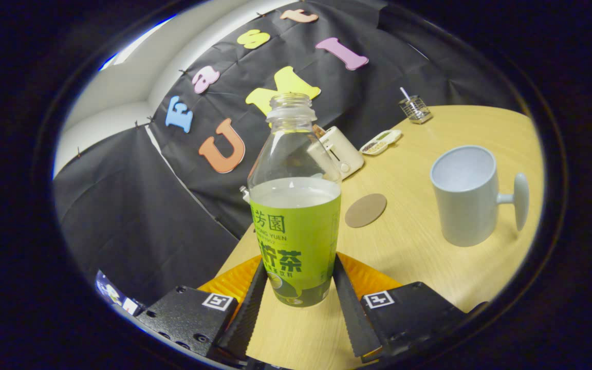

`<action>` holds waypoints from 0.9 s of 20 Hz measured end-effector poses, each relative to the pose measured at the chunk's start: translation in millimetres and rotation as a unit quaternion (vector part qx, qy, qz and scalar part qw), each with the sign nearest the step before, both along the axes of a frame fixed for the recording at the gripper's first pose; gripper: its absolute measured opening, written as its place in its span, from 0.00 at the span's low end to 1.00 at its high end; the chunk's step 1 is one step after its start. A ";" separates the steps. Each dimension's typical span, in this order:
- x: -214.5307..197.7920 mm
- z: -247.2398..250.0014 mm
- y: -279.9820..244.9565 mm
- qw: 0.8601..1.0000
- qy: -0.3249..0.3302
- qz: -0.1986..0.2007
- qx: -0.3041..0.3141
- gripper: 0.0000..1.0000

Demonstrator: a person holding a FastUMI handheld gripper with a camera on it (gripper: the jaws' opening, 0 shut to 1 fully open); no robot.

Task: Take the bottle from table, then pour the juice into the cup, finally place the bottle on the coaster

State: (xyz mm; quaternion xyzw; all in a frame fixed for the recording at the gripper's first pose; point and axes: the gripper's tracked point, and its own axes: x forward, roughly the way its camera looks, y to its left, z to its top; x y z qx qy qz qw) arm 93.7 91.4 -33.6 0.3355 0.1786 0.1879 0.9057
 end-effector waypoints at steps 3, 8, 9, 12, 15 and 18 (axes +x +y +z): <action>-0.2 15.1 -4.6 0.998 -0.003 0.008 0.060 0.77; 9.8 36.6 -9.0 0.983 0.011 0.009 0.185 0.77; 10.7 42.3 -8.8 0.979 0.008 0.008 0.203 0.77; 14.0 52.8 -5.5 0.966 0.011 0.007 0.259 0.77; 11.1 63.5 -3.8 0.954 0.011 0.009 0.298 0.77; 12.8 70.2 -9.1 0.942 0.013 0.003 0.334 0.77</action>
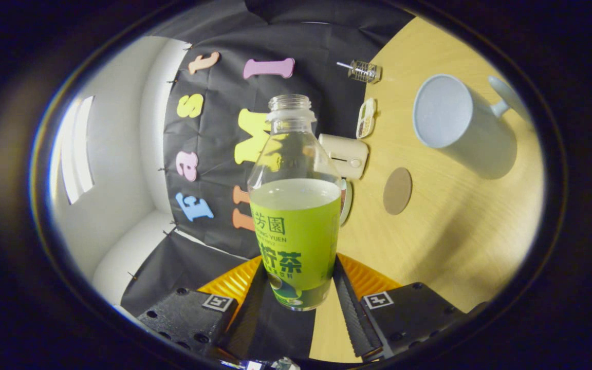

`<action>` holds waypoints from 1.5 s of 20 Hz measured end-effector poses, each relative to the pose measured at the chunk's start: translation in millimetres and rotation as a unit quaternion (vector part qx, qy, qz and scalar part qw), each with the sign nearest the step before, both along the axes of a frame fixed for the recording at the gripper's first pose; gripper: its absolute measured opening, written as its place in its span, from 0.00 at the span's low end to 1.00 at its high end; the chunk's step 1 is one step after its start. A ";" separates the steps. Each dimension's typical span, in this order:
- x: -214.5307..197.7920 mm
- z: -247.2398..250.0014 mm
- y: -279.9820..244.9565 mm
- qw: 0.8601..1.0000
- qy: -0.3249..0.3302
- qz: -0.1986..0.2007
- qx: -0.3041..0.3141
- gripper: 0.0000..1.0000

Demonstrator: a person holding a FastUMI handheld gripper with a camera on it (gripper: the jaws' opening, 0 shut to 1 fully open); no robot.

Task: Take the bottle from table, then pour the juice into the cup, finally place the bottle on the coaster

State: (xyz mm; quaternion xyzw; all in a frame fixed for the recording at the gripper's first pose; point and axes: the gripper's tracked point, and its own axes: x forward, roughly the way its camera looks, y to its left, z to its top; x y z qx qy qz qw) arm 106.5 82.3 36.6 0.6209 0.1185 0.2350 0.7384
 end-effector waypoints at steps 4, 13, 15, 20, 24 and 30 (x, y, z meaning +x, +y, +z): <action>6.1 4.3 -0.9 1.000 0.012 0.003 0.029 0.77; 10.8 26.2 -4.8 0.996 0.036 -0.001 0.079 0.77; 11.7 30.7 -7.8 0.994 0.041 -0.008 0.102 0.77; 11.8 43.6 -7.9 0.989 0.039 -0.007 0.140 0.77; 16.3 51.9 -7.5 0.984 0.033 -0.011 0.174 0.77; 12.3 60.6 -8.6 0.979 0.029 -0.010 0.204 0.77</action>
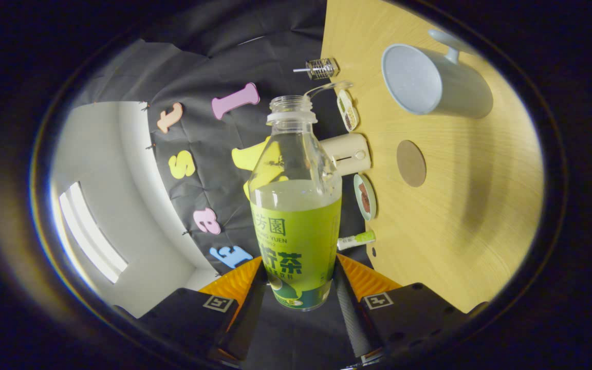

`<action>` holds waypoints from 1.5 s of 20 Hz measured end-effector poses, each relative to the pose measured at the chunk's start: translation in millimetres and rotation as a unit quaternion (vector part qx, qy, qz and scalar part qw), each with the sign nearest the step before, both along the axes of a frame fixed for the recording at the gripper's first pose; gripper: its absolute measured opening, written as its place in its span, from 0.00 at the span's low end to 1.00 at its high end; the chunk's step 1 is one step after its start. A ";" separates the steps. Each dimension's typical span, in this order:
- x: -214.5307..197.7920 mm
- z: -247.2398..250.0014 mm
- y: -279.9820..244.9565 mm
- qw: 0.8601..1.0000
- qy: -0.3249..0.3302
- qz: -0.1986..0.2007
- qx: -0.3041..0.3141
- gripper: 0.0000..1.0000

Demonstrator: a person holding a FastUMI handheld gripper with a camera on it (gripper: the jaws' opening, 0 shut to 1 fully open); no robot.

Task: Take the bottle from table, then pour the juice into the cup, finally place the bottle on the coaster

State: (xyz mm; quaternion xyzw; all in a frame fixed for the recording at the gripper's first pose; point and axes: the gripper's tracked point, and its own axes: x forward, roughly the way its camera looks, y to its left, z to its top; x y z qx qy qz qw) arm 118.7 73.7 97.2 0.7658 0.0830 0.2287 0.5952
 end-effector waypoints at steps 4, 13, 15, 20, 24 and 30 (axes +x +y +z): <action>-0.6 0.7 -0.6 1.000 0.000 0.001 0.004 0.77; 1.7 6.0 2.3 1.000 -0.002 0.003 0.018 0.77; 1.4 6.1 2.4 1.000 -0.004 0.004 0.018 0.77; 5.0 13.6 0.8 0.999 -0.009 -0.002 0.042 0.76; 4.1 20.4 -3.0 0.999 -0.013 -0.004 0.053 0.76; 6.2 24.8 -3.9 0.998 -0.013 -0.005 0.064 0.77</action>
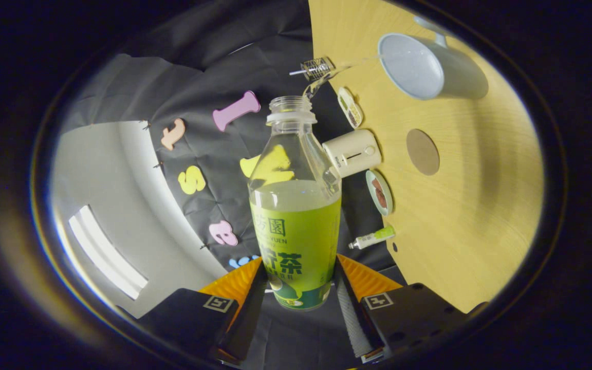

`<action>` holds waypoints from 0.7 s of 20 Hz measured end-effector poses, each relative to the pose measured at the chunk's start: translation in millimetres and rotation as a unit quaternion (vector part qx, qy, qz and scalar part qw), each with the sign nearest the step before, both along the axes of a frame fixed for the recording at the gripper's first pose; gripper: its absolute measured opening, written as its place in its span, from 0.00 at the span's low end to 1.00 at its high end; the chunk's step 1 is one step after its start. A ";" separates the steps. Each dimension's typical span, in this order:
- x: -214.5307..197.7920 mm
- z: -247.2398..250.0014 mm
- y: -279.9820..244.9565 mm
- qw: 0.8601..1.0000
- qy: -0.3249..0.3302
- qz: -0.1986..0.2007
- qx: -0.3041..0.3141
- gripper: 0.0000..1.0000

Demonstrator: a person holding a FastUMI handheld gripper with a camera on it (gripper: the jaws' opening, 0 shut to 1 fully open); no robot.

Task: Take the bottle from table, then pour the juice into the cup, finally place the bottle on the coaster

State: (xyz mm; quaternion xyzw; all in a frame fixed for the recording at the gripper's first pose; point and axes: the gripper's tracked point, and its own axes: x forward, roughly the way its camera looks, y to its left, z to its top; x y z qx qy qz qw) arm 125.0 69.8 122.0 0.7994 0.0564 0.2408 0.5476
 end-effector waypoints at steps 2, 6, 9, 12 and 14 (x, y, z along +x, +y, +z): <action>-0.7 2.4 0.7 1.000 -0.002 -0.001 0.004 0.77; 0.0 4.3 0.5 1.000 -0.001 -0.004 0.012 0.76; 1.8 4.3 4.2 1.000 0.000 -0.001 0.012 0.76; 2.0 5.9 4.4 1.000 -0.001 -0.002 0.016 0.76; 4.6 7.2 3.7 1.000 -0.001 -0.005 0.024 0.76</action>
